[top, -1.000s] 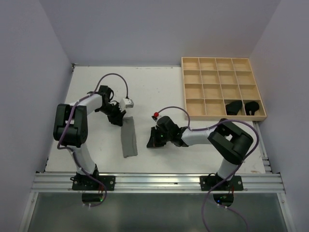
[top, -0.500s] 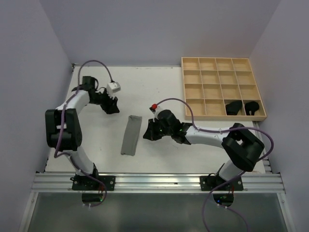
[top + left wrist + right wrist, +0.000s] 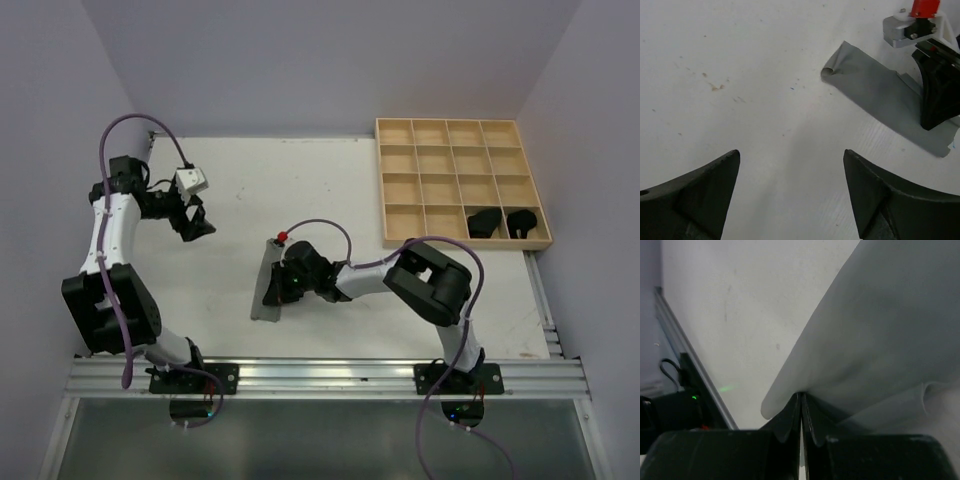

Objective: Roll the underwear

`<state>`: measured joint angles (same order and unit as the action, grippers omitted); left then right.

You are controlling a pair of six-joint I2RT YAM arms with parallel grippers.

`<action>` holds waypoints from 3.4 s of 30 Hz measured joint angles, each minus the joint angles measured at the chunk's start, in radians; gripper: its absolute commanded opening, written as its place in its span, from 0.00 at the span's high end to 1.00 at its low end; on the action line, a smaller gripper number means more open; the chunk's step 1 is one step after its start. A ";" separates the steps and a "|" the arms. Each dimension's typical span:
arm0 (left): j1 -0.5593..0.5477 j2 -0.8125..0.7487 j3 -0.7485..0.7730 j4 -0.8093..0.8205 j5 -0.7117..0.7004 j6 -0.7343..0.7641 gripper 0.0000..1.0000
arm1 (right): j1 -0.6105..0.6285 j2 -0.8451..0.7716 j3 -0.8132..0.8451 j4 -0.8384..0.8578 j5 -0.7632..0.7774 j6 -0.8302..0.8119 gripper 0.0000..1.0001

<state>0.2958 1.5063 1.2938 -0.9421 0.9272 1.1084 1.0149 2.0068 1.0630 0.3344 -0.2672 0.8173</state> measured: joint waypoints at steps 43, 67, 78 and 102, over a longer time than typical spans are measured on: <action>-0.548 -0.207 -0.808 0.459 -0.188 0.816 0.79 | -0.203 0.143 -0.036 0.268 -0.364 0.010 0.96; -0.568 -0.142 -0.695 0.174 -0.198 0.789 1.00 | -0.202 -0.006 -0.062 0.096 -0.296 -0.053 0.90; -0.555 0.034 -0.498 0.040 -0.138 0.606 1.00 | -0.201 0.051 0.021 -0.029 -0.301 -0.139 0.90; -0.427 0.430 -0.163 -0.229 0.095 0.338 1.00 | -0.190 0.050 0.020 -0.044 -0.315 -0.212 0.89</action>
<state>-0.1314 1.9362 1.1313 -1.1706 1.0218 1.4464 0.8246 2.0571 1.0828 0.2901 -0.5819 0.6056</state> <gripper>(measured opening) 0.013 0.103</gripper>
